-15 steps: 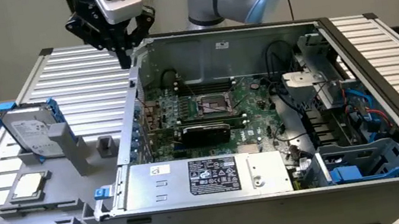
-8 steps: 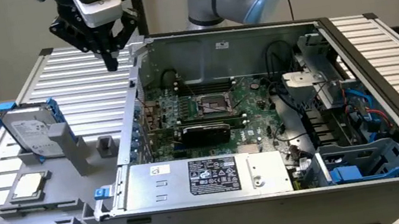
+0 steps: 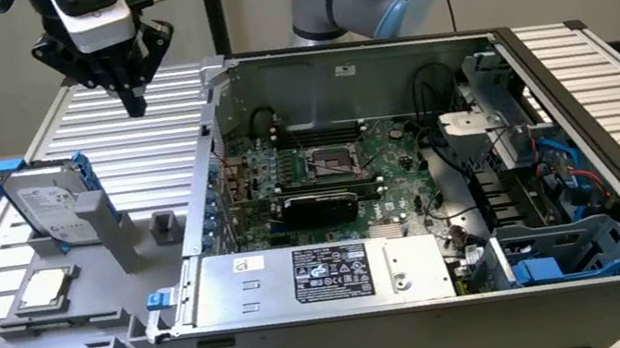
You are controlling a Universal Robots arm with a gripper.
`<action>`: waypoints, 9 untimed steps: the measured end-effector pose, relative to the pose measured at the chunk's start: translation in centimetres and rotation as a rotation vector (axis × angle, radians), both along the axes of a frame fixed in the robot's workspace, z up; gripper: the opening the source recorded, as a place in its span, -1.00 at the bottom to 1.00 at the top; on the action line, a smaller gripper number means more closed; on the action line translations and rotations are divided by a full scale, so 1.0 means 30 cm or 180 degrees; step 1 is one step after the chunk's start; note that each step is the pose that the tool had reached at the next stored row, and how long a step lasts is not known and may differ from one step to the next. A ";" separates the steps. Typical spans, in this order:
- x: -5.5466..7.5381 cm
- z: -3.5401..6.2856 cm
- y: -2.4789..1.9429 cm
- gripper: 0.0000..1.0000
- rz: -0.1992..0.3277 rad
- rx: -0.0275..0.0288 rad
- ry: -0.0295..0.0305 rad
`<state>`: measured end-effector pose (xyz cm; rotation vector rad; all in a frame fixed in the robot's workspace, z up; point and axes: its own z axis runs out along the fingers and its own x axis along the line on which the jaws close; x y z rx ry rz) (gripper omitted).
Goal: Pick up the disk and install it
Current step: 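Reach for the disk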
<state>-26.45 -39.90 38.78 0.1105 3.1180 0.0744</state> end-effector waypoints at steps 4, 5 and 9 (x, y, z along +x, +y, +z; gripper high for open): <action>-0.060 -0.004 0.000 -1.00 0.0000 -0.0001 0.0000; -0.076 -0.005 0.000 -1.00 0.0000 -0.0001 0.0000; -0.137 -0.009 0.000 -1.00 0.0000 -0.0003 0.0000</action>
